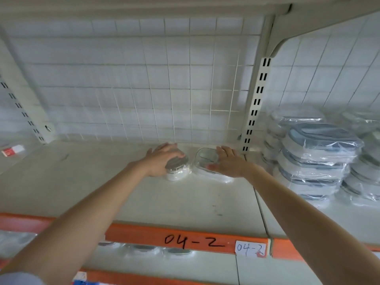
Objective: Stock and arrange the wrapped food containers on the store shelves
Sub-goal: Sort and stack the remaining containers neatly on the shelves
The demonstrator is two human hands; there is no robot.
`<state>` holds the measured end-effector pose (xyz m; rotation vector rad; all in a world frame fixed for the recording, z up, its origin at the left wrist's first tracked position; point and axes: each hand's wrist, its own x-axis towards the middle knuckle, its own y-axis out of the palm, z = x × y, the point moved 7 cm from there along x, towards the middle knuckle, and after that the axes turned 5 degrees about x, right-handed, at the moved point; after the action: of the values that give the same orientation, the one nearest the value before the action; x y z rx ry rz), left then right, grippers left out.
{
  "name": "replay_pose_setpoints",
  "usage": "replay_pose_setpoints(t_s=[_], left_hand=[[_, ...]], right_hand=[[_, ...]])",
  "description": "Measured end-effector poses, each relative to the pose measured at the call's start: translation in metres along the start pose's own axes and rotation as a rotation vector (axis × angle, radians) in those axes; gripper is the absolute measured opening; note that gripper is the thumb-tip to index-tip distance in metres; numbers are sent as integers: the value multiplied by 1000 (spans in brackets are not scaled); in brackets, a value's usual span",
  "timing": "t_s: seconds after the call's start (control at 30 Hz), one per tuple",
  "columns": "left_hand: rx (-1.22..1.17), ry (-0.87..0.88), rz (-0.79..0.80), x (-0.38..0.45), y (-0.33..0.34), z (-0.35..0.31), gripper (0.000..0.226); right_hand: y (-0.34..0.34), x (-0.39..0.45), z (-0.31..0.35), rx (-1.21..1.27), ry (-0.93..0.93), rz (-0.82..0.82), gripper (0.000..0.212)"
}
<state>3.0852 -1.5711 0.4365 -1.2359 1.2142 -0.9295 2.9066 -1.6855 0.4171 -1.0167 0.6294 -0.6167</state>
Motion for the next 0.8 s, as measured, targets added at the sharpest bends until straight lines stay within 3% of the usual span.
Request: replay_pose_setpoints(t_s=[0.13,0.23,0.37,0.5,0.57,0.67,0.8], left_hand=[[-175,46,-8,0,-11,1,70],[-302,102,-27,0,-22,-3,54],[-536,24,-109,-10,-28,3,40],[-282,29,-344,-22,-28,3,17],[-141,-114,-278,-26,-13,10,52],[-59,-304,-49,-36,10,19,100],[-72,-277,112,-42,17,20,111]], right_hand=[[1,-5,1,59,25,-73,91],[-6,-6,1,0,48,-184,83],[-4,-8,-1,-45,70,-235,81],[-5,-9,-1,-35,19,-143,79],[-6,-10,-1,-3,-25,-78,77],[-4,-13,-1,-131,-106,-75,73],[-4,-21,-6,3,-89,-220,58]])
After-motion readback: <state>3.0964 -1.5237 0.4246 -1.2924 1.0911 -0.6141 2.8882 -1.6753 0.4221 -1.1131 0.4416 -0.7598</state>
